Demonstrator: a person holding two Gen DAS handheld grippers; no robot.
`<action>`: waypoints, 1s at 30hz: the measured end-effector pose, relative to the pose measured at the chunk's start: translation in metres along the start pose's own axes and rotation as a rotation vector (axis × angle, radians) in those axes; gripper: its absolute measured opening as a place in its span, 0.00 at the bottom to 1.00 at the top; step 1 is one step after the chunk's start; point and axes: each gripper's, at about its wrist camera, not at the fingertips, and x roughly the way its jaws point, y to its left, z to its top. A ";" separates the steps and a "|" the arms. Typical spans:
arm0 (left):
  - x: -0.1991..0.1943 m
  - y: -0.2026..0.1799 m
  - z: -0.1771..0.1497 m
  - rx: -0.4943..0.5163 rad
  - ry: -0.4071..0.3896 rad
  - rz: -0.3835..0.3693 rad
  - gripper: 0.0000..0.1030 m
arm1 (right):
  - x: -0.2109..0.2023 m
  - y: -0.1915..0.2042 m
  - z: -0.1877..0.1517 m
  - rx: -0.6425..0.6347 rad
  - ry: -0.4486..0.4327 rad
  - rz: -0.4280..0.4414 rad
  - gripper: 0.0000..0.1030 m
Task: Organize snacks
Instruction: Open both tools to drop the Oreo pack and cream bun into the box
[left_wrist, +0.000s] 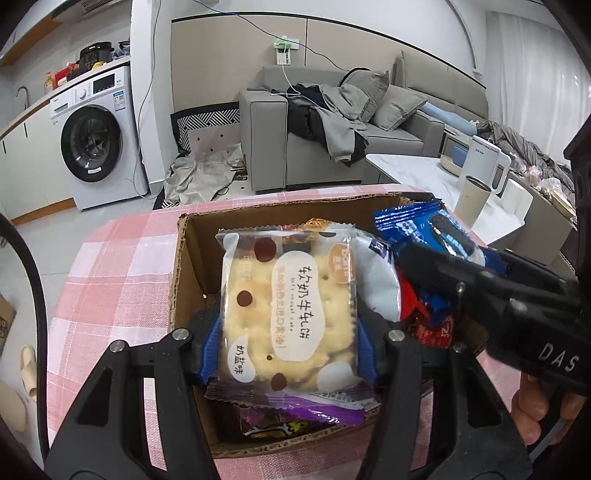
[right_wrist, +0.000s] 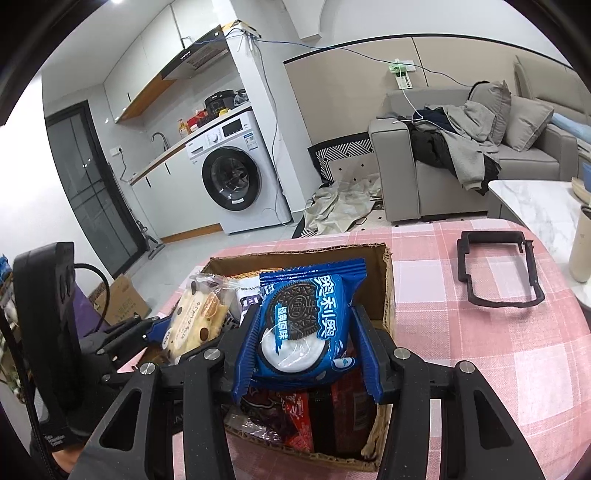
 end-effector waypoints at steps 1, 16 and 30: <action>0.001 0.000 0.000 -0.001 0.000 -0.001 0.54 | 0.001 0.001 0.000 -0.004 0.003 -0.002 0.47; -0.035 0.002 -0.009 -0.039 -0.041 -0.059 0.98 | -0.038 0.004 -0.006 -0.052 -0.059 -0.018 0.91; -0.116 0.014 -0.058 -0.060 -0.137 -0.038 0.99 | -0.086 0.017 -0.035 -0.104 -0.123 0.013 1.00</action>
